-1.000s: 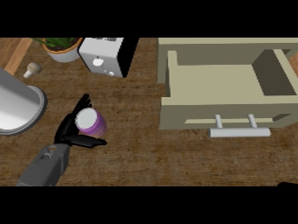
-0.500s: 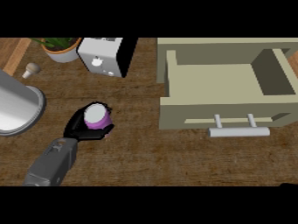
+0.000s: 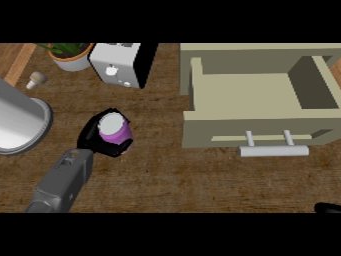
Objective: Pick up the can, place it into the drawer and close the drawer
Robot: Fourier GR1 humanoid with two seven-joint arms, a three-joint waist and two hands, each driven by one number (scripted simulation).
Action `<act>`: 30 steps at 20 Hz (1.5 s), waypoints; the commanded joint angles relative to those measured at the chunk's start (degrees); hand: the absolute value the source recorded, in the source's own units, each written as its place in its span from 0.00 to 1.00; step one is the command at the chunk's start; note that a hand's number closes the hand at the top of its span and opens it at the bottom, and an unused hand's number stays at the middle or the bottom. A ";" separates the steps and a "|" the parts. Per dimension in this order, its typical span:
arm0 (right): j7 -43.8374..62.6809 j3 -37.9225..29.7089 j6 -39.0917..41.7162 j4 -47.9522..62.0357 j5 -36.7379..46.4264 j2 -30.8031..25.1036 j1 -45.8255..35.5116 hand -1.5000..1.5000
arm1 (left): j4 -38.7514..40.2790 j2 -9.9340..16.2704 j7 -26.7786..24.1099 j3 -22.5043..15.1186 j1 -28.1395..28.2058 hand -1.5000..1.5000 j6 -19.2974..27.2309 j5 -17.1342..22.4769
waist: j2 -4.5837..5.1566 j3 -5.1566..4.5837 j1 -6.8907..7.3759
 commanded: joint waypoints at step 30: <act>-0.02 -0.55 -2.30 1.83 4.47 0.04 -3.24 0.00 | -39.21 -7.94 45.79 -17.04 -19.20 1.00 33.95 15.81 | -0.42 0.11 0.71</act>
